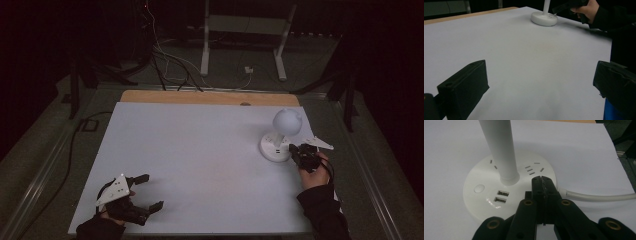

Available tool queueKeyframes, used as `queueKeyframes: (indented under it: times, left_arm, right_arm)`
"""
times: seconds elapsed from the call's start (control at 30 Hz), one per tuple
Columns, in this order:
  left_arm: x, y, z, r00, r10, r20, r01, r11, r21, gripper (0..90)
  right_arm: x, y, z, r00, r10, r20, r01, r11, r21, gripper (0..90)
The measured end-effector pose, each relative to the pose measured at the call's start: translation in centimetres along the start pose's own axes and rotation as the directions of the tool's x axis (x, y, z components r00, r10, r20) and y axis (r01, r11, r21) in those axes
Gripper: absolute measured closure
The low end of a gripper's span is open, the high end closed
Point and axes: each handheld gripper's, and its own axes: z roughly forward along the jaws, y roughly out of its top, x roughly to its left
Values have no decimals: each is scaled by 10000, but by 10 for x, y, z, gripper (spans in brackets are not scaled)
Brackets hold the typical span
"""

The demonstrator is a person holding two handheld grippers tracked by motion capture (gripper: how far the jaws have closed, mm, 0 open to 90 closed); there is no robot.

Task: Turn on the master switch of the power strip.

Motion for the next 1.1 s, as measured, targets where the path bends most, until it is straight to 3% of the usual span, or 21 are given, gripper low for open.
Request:
queueKeyframes:
  times: [0.43,0.6,1.1]
  left_arm:
    - [0,0,0,10000,17,13,-17,10000,11,3]
    - [-1,0,0,10000,6,63,-6,10000,17,3]
    - [0,0,1,10000,-57,74,57,10000,48,3]
  right_arm:
    - [5,-2,4,9999,-118,-25,118,9999,75,900]
    - [8,-2,5,9978,-638,185,636,9979,108,900]
    - [9,-7,6,9984,-516,237,519,9986,-134,900]
